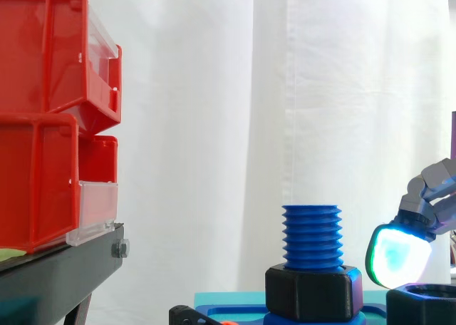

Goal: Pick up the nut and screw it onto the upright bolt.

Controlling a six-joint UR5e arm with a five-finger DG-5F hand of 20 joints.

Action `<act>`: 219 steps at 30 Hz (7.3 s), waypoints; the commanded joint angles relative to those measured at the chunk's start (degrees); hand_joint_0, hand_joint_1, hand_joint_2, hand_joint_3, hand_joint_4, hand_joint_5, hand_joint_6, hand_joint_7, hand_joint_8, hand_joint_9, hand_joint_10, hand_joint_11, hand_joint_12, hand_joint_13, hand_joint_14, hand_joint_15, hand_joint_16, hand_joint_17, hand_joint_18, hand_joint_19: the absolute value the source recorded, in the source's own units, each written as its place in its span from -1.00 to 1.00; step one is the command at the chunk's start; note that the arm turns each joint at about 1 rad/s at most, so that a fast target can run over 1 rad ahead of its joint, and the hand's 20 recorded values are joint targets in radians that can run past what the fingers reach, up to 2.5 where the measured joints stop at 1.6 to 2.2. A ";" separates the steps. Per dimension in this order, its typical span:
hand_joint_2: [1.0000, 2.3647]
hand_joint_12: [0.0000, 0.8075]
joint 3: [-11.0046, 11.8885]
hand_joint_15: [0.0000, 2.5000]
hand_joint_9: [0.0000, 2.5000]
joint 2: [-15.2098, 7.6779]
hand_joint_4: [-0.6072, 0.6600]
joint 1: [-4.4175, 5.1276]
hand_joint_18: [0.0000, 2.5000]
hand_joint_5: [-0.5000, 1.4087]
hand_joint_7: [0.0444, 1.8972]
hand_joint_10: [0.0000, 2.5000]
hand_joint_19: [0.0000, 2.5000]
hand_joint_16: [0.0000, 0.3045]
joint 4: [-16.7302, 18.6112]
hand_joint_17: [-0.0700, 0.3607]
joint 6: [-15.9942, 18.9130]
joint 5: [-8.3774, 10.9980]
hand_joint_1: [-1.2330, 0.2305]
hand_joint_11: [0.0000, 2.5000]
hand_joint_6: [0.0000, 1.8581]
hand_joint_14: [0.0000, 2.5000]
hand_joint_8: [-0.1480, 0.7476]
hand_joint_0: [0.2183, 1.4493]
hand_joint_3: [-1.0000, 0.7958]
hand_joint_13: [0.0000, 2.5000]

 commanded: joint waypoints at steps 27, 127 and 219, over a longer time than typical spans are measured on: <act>-1.00 -0.07 0.04 -1.00 -0.70 0.00 0.37 -0.47 -0.85 -0.70 -0.12 -1.00 -1.00 -0.69 0.78 -0.18 -6.07 -2.69 -0.18 -0.91 -0.46 -1.00 0.07 -0.78 -0.44 -0.74; -1.00 0.08 0.04 -1.00 -0.82 -0.35 0.40 -2.50 -0.80 -0.74 -0.01 -1.00 -1.00 -0.58 -1.77 -0.01 -6.16 -5.06 -0.26 -0.91 -0.46 -1.00 0.06 -0.89 -0.44 -0.78; -1.00 -0.15 7.87 -1.00 -0.63 0.97 0.44 -3.81 -0.67 -0.68 0.27 -0.99 -0.99 -0.71 -23.13 -0.21 7.99 -3.57 -0.19 -0.79 -0.37 -1.00 0.00 -0.52 -0.41 -0.67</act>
